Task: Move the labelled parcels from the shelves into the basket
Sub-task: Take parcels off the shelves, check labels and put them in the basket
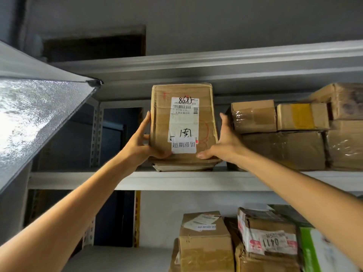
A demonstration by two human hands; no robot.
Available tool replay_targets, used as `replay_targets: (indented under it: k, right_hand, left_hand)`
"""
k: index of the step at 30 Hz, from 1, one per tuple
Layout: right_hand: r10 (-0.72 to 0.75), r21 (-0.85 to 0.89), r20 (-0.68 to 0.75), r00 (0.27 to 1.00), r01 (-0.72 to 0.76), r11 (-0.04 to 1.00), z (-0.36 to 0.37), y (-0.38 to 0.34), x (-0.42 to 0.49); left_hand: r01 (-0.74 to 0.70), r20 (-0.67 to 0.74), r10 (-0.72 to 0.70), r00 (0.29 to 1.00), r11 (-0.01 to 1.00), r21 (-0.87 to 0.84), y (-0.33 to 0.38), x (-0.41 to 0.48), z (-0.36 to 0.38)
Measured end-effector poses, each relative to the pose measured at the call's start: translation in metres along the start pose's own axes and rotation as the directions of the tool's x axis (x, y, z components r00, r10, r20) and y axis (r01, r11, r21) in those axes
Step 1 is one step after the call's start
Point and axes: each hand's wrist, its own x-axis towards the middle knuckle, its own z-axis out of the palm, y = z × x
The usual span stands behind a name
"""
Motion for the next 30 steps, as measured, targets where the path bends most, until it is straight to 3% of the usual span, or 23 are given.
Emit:
replay_targets:
  k: [3, 6, 12, 21, 25, 30]
  right_hand:
    - [-0.054, 0.024, 0.067, 0.996, 0.052, 0.998, 0.004, -0.005, -0.004]
    - [-0.118, 0.104, 0.015, 0.993, 0.116, 0.988, 0.01, -0.001, -0.013]
    - [-0.197, 0.164, -0.013, 0.98, 0.197, 0.967, 0.0, -0.006, -0.038]
    - [-0.272, 0.222, -0.055, 0.961, 0.277, 0.935, -0.037, -0.022, -0.071]
    - [-0.33, 0.083, -0.116, 0.937, 0.34, 0.937, -0.066, -0.031, -0.081]
    - [-0.32, -0.137, -0.169, 0.932, 0.3, 0.944, -0.125, -0.032, -0.106]
  left_hand:
    - [-0.064, -0.03, 0.063, 0.998, 0.998, -0.026, -0.005, -0.011, -0.001]
    - [-0.097, -0.062, 0.095, 0.994, 0.995, -0.028, -0.01, -0.02, 0.0]
    - [-0.184, -0.097, 0.197, 0.976, 0.975, 0.126, -0.001, -0.03, -0.003]
    - [-0.31, -0.153, 0.31, 0.938, 0.95, 0.021, 0.03, -0.058, 0.02]
    - [-0.416, -0.151, 0.411, 0.899, 0.909, -0.005, 0.051, -0.064, 0.039]
    - [-0.482, -0.068, 0.477, 0.876, 0.872, -0.084, 0.065, -0.058, 0.082]
